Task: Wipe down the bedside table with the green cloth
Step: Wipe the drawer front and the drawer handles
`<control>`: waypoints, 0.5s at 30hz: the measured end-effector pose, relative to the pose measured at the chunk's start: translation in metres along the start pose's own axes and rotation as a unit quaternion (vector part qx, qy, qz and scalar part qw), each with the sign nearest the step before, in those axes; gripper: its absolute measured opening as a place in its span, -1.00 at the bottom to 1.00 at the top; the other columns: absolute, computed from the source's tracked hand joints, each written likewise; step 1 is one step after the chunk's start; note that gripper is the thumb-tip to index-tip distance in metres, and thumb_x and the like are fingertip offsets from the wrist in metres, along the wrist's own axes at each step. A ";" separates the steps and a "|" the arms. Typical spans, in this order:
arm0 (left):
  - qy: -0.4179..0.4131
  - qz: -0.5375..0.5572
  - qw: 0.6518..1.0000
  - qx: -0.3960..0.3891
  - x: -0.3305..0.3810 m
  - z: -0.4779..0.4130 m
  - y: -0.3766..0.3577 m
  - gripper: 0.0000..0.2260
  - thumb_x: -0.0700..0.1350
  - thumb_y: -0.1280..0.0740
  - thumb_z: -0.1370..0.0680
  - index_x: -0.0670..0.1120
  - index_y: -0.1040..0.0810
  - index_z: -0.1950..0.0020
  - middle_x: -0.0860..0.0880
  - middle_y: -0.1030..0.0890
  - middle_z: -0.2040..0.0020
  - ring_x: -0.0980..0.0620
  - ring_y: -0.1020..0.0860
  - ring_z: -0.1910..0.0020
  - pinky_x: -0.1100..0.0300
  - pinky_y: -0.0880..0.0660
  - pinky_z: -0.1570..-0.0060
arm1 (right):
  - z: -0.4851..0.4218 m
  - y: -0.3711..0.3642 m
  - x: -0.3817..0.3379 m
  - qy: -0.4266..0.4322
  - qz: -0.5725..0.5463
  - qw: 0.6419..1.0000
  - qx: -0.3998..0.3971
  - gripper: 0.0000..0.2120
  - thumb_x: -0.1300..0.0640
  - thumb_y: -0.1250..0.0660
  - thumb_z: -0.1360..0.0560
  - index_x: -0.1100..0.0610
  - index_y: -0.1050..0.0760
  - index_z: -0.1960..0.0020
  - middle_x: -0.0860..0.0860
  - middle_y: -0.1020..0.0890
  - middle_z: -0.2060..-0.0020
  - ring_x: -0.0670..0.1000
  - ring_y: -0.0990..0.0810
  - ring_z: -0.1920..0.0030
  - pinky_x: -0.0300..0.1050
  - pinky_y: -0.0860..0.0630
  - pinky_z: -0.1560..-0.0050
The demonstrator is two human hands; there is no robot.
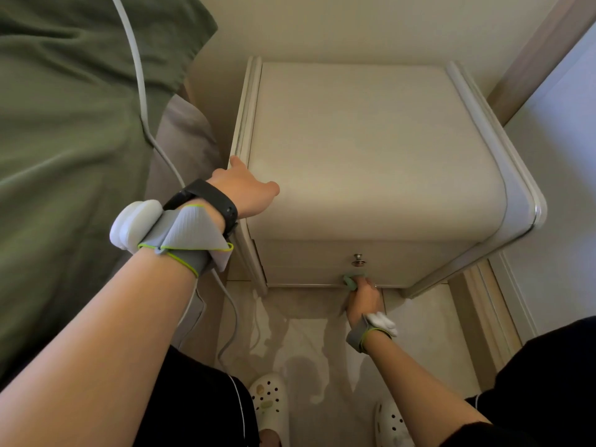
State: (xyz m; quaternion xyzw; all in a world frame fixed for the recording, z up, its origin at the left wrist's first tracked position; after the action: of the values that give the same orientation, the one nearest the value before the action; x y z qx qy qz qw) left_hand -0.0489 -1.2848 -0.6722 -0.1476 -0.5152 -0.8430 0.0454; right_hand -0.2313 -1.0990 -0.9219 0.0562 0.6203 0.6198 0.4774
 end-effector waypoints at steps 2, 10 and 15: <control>0.001 -0.001 1.000 0.000 0.000 0.000 0.000 -0.23 0.18 -0.17 -0.53 -0.09 0.17 -0.56 -0.21 -0.24 -0.49 -0.24 -0.40 -0.33 0.04 -0.40 -0.13 | 0.002 -0.002 0.001 0.019 0.015 1.000 -0.002 -0.58 0.39 -0.07 -0.46 0.09 -0.47 -0.22 0.17 -0.53 -0.14 0.23 -0.51 -0.05 -0.09 -0.38 0.11; -0.002 -0.002 1.000 0.002 0.001 0.002 0.001 -0.24 0.17 -0.17 -0.54 -0.09 0.18 -0.56 -0.21 -0.25 -0.48 -0.23 -0.41 -0.31 0.04 -0.40 -0.08 | -0.002 -0.005 0.007 0.022 -0.002 1.000 -0.006 -0.57 0.41 -0.08 -0.47 0.12 -0.48 -0.24 0.21 -0.53 -0.16 0.25 -0.51 -0.07 -0.03 -0.43 0.09; -0.001 -0.010 1.000 0.004 0.001 0.003 0.001 -0.23 0.18 -0.16 -0.54 -0.08 0.20 -0.56 -0.22 -0.24 -0.49 -0.24 -0.41 -0.32 0.02 -0.42 -0.12 | -0.015 -0.013 0.017 -0.067 -0.016 0.996 -0.050 -0.63 0.36 -0.06 -0.54 0.18 -0.44 -0.27 0.24 -0.50 -0.24 0.22 -0.48 -0.19 -0.06 -0.38 -0.09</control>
State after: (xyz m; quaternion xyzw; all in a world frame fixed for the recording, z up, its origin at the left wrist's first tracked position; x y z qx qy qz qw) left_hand -0.0493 -1.2825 -0.6702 -0.1430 -0.5199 -0.8414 0.0373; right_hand -0.2432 -1.1011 -0.9449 0.0640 0.5562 0.6371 0.5297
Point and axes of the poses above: each hand's wrist, its own z-axis away from the middle knuckle, its own y-axis out of the back of the hand, x = y × z, the point moved 6 cm from there along -z, towards the middle knuckle
